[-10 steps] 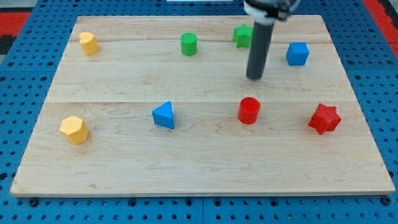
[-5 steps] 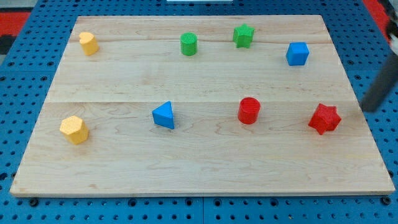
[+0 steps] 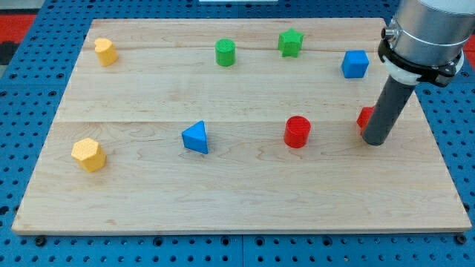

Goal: Push the red star into the red circle

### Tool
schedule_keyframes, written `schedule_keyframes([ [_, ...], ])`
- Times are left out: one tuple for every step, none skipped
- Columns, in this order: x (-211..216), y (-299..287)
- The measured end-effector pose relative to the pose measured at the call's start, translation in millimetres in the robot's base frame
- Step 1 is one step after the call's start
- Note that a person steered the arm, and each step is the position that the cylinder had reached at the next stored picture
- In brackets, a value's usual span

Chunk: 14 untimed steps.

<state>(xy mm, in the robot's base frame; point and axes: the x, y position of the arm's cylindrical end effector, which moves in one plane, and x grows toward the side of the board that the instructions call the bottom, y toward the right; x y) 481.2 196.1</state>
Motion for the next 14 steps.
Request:
schedule_keyframes([
  [36.4,4.0],
  [61.4,10.8],
  [70.5,38.7],
  [56.2,110.6],
  [15.1,115.1],
  [-5.4,100.6],
  [-22.8,94.0],
  [-29.7,42.6],
  [-39.9,13.7],
  [-44.0,18.7],
  [-80.0,10.5],
  [-27.8,-13.3],
  [-27.7,-20.6],
  [-19.6,40.5],
])
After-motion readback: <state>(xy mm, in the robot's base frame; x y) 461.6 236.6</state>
